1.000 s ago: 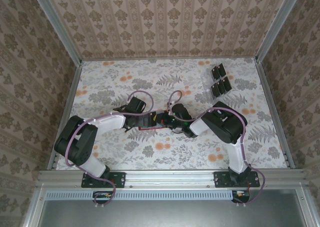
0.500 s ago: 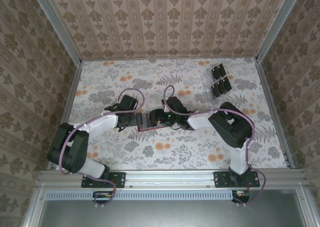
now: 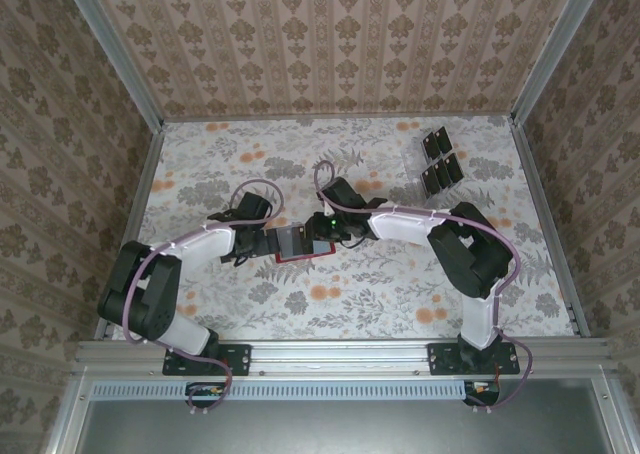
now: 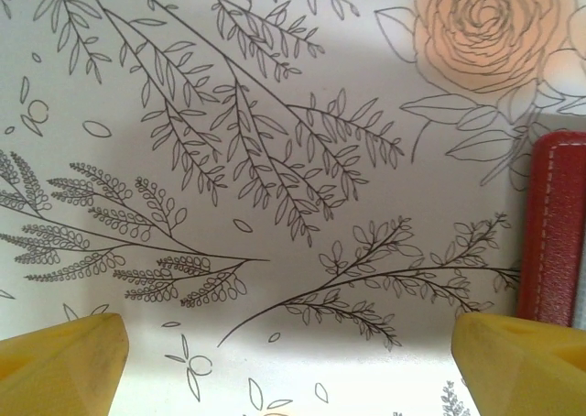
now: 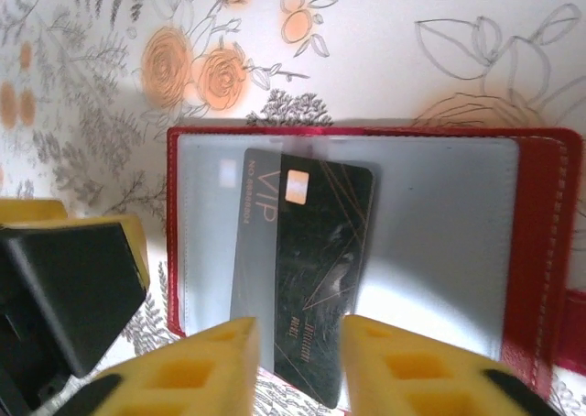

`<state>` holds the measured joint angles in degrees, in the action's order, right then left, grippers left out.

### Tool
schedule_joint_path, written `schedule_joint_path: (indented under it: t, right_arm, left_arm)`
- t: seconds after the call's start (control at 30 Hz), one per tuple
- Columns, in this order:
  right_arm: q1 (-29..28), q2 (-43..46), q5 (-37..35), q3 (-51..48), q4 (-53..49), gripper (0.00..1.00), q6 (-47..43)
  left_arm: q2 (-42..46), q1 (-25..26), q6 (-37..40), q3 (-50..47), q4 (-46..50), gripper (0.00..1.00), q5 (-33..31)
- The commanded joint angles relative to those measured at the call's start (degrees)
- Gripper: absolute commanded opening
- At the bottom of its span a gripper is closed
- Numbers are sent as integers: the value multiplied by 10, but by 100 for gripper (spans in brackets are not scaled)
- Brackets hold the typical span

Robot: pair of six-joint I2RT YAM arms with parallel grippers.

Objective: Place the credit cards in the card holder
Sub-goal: Insert the credit card into the card slot.

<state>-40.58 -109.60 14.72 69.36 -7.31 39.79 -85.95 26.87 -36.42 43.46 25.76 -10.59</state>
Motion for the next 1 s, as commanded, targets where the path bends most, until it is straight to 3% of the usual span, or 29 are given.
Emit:
schedule_joint_path:
  t: [0.0, 0.23, 0.97]
  right_arm:
    - [-1, -19, -39, 30, -78, 20, -42]
    - [-1, -56, -44, 60, -91, 10, -52]
    - [-14, -110, -5, 116, -83, 8, -41]
  left_arm:
    - [-12, -5, -18, -6, 19, 100, -14]
    - [-30, -5, -18, 0, 18, 100, -14]
    - [-63, -19, -8, 8, -6, 100, 8]
